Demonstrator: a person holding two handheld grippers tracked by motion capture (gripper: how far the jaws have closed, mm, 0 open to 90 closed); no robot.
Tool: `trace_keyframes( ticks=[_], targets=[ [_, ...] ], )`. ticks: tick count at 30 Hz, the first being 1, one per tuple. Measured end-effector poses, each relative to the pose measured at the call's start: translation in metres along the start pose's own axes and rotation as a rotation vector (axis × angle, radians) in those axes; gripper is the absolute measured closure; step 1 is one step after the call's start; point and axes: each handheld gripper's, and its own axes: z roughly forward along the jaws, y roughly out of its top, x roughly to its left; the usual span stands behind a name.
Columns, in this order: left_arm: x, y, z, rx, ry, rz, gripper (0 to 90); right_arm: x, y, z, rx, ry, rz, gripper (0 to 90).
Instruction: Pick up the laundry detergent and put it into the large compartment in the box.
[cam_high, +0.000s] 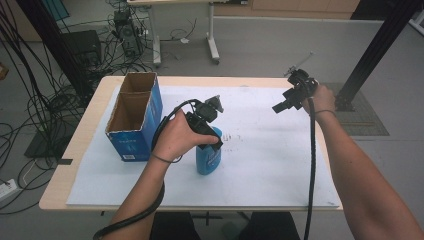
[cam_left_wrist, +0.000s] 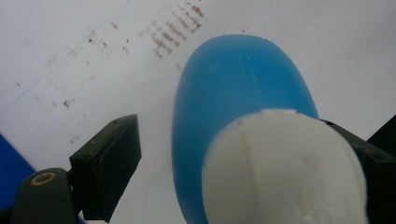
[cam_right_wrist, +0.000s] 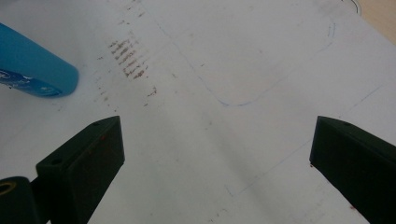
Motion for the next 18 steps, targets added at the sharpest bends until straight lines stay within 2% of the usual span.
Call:
trace_keyframes(
  ticks=[18],
  targets=[
    [-0.0002,0.0000,-0.0002,0.001,0.002,0.001,14.1,-0.0010,-0.0002,-0.0017,-0.003,-0.006,0.002,2.9]
  ],
)
